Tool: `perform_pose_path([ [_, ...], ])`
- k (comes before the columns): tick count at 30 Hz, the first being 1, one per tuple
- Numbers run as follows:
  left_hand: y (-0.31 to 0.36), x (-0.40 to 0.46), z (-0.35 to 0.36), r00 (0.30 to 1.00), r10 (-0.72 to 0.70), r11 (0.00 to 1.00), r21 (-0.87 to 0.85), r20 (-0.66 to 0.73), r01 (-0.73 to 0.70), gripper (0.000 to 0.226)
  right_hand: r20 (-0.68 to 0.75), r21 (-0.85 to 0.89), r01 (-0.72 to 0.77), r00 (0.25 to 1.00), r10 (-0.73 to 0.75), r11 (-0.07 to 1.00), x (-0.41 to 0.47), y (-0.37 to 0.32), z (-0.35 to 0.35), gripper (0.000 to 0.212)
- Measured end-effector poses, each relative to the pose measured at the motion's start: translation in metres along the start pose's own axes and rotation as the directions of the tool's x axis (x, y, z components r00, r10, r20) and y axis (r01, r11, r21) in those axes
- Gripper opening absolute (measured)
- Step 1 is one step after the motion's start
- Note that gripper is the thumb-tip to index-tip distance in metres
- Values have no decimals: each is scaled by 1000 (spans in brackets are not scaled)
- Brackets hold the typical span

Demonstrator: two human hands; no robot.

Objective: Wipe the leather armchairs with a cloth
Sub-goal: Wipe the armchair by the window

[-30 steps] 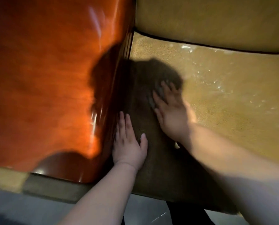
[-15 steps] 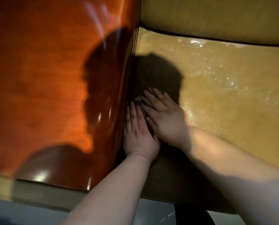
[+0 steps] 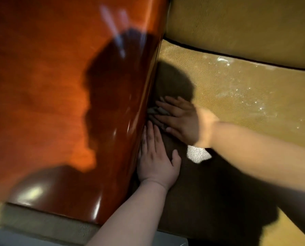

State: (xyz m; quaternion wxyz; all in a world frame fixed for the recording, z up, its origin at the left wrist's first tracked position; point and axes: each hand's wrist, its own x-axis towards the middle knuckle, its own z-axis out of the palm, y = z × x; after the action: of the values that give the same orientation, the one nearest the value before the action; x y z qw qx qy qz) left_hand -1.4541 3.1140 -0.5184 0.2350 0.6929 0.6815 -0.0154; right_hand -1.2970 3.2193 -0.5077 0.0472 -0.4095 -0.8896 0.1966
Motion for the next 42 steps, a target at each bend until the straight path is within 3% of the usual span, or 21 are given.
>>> perform_pose_path([
  [1, -1, 0, 2, 1000, -2, 1000, 6, -16, 2, 95, 8, -63, -4, 1000, 4, 998, 8, 18, -5, 46],
  [3, -3, -1, 8, 1000, -6, 999, 40, -30, 7, 96, -39, -194, -171, 985, 166, 966, 33, 53, -15, 54],
  [5, -3, -1, 9, 1000, -8, 998, 63, -12, 9, 97, -29, -171, -399, 916, 400, 901, 53, 63, -21, 65],
  [7, -2, 0, 6, 1000, -2, 999, 54, 4, 1, 98, -62, -83, -508, 861, 505, 857, 59, 40, -15, 65],
  [10, 1, 0, 1, 1000, -11, 998, 62, 6, 10, 97, -105, 26, -257, 960, 258, 966, 37, -8, 0, 54],
  [13, 0, -1, 3, 1000, -12, 998, 68, -25, 13, 98, -29, 4, -42, 999, 42, 999, 35, 10, -6, 46],
  [15, -2, 0, 7, 999, -7, 998, 60, -38, 9, 99, -60, -28, -209, 977, 207, 978, 57, 47, -17, 50],
  [17, -3, 0, 8, 999, -4, 997, 74, -37, 6, 100, -65, -79, -432, 902, 428, 898, 81, 81, -30, 58],
  [19, -2, -1, 8, 999, -6, 996, 86, -43, 10, 101, -75, -107, -503, 864, 497, 858, 91, 86, -32, 63],
  [22, -1, -2, 5, 999, -7, 996, 92, -41, 11, 100, -83, 13, -455, 887, 454, 891, 71, 39, -18, 59],
  [24, -1, -1, 3, 1000, -8, 995, 96, -25, 11, 100, -65, 73, -292, 953, 297, 954, 44, 14, -9, 55],
  [27, -3, -1, 6, 1000, -8, 996, 85, -28, 10, 100, 25, -3, -82, 996, 82, 997, 39, 37, -14, 50],
  [29, -5, -2, 10, 999, 1, 997, 73, -36, 2, 101, 29, -59, -140, 989, 142, 988, 56, 72, -20, 52],
  [31, -6, -3, 12, 1000, -3, 995, 98, -23, 5, 101, 3, -106, -299, 954, 301, 948, 72, 102, -31, 58],
  [34, -3, -5, 4, 1000, -13, 997, 73, -1, 13, 98, -77, -53, -499, 866, 495, 865, 76, 90, -33, 60],
  [36, 6, -1, -6, 998, -59, 998, -18, 35, 60, 93, -66, 12, -470, 880, 470, 882, 58, 52, -25, 55],
  [38, 21, 19, -18, 994, -105, 989, -99, 18, 106, 87, 8, 31, -299, 954, 299, 954, 33, 31, -20, 54],
  [40, 41, 59, -28, 993, -103, 980, -176, -56, 92, 82, 102, -11, -151, 983, 151, 988, 26, 49, -32, 53],
  [42, 58, 112, -31, 994, -49, 977, -209, -94, 28, 78, 42, -95, -187, 981, 192, 978, 28, 84, -44, 47],
])
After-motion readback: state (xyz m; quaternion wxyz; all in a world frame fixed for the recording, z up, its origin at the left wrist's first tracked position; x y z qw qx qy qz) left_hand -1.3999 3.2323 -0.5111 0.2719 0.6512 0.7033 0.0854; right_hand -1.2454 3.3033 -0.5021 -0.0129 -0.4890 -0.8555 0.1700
